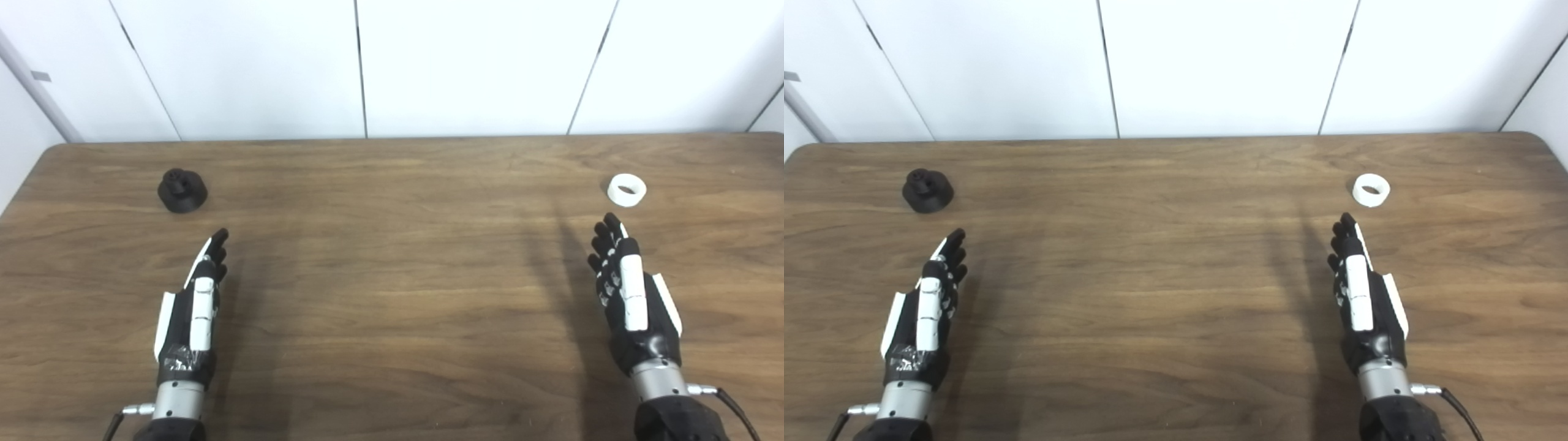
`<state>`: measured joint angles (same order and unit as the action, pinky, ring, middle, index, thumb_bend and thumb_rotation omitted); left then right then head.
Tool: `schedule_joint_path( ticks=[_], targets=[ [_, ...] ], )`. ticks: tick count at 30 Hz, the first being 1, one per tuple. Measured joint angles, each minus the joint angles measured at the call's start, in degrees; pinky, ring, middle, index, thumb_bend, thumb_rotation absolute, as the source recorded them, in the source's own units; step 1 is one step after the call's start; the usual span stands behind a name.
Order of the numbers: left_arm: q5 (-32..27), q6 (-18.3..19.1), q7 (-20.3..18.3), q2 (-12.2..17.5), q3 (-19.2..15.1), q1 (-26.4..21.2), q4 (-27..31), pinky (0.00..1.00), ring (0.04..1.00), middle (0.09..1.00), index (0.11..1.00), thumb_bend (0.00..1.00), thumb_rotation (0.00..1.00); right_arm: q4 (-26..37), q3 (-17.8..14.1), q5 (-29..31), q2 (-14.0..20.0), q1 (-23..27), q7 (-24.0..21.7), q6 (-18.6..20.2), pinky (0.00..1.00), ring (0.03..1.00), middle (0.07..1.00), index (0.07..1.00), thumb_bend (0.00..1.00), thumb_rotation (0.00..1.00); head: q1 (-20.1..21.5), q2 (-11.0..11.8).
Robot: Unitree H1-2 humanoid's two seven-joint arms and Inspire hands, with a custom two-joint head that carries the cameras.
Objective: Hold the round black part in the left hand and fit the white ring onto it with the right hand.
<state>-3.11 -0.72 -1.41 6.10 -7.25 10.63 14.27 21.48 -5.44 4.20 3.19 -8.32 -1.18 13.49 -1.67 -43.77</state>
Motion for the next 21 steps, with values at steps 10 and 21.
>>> schedule_joint_path(
  ticks=[10, 21],
  targets=[
    [0.0, 0.0, 0.0, 0.0, 0.0, 0.0, 0.0, 1.0, 1.0, 0.997, 0.954, 0.52, 1.0, 0.0, 0.0, 0.0, 0.0, 0.0, 0.0, 0.0, 1.0, 1.0, 0.99, 1.0, 0.55, 1.0, -0.1, 0.0],
    [1.2, -1.7, 0.2, -0.2, 0.9, 0.0, -1.7, 1.0, 1.0, 0.995, 0.957, 0.5, 1.0, -1.7, -0.5, 0.5, 0.1, -0.1, -0.1, -0.8, 1.0, 1.0, 0.999, 1.0, 0.53, 1.0, -7.5, 4.1]
  ],
)
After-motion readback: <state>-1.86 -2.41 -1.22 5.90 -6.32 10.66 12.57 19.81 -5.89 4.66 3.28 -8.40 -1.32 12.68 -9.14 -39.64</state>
